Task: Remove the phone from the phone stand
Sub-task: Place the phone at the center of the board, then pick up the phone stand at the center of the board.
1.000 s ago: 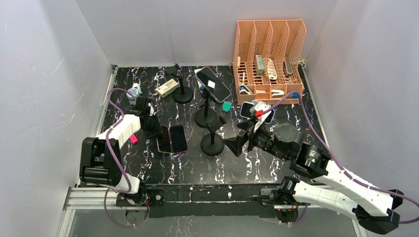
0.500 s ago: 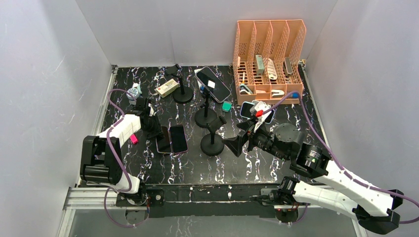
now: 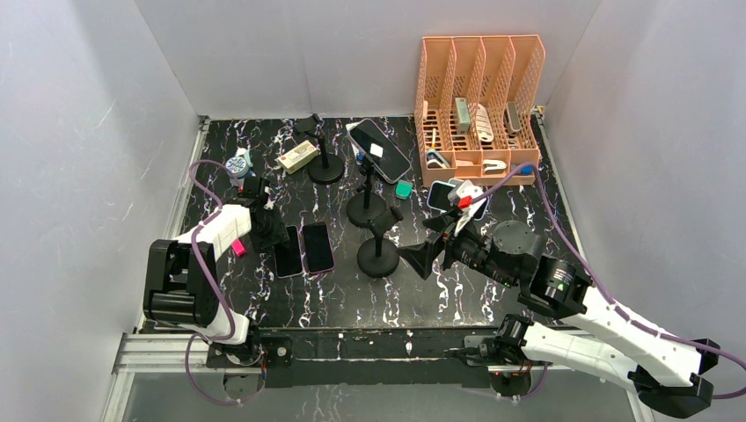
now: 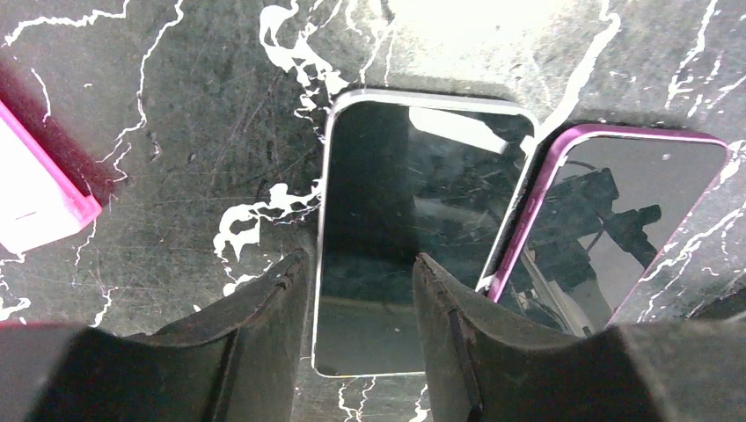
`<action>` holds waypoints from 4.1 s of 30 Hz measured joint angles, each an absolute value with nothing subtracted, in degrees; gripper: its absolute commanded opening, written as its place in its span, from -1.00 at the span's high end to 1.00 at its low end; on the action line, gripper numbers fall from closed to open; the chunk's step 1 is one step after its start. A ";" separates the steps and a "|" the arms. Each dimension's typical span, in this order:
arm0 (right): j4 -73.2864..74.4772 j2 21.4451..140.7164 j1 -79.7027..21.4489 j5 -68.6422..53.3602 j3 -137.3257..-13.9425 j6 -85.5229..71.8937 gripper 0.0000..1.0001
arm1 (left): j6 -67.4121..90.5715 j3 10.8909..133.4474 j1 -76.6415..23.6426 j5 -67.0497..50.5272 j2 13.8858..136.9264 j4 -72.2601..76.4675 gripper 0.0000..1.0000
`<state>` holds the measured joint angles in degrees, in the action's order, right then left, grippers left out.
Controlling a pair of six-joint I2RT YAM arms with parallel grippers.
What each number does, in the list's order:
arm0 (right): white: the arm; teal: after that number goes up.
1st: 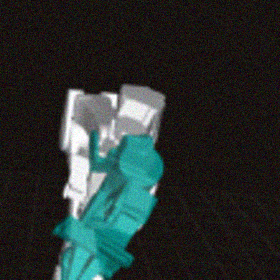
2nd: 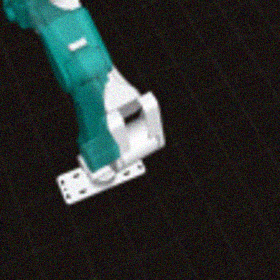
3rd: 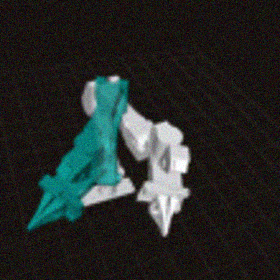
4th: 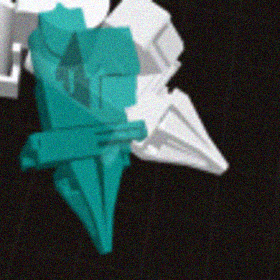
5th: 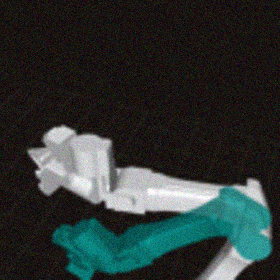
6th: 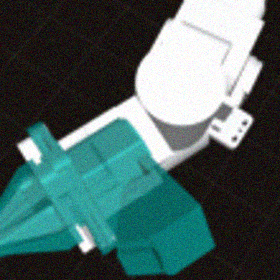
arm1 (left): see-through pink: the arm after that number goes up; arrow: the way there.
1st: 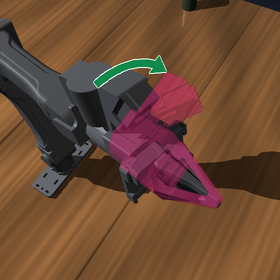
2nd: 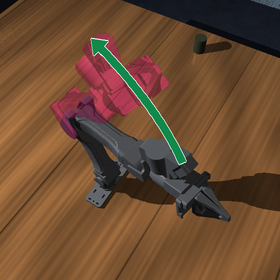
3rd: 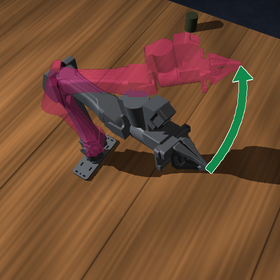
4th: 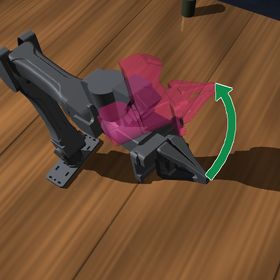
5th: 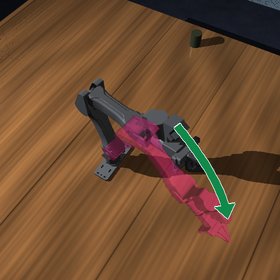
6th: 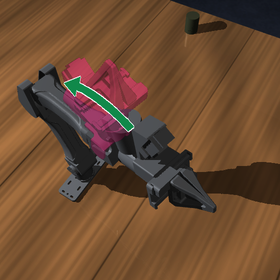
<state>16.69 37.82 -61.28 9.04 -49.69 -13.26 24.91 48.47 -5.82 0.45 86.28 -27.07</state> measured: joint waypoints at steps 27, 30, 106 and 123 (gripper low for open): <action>17.17 37.50 -61.28 9.30 -48.88 -13.39 -0.97 | 25.76 47.29 -5.58 -4.14 87.13 -24.36 0.08; 17.17 37.50 -61.28 9.30 -48.88 -13.39 -0.97 | 25.78 47.29 -5.58 -4.32 87.13 -24.34 0.07; -1.83 55.64 -49.06 9.32 -43.42 -24.69 0.09 | 27.40 32.45 -15.73 -18.39 45.43 3.75 -0.57; -2.04 56.36 -48.71 6.90 -42.57 -25.28 0.97 | 27.42 32.45 -15.88 -18.39 45.65 3.77 -0.57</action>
<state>-2.04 56.36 -48.71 6.90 -42.57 -25.28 27.42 32.45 -15.88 -18.39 45.65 3.77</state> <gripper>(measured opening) 0.274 0.785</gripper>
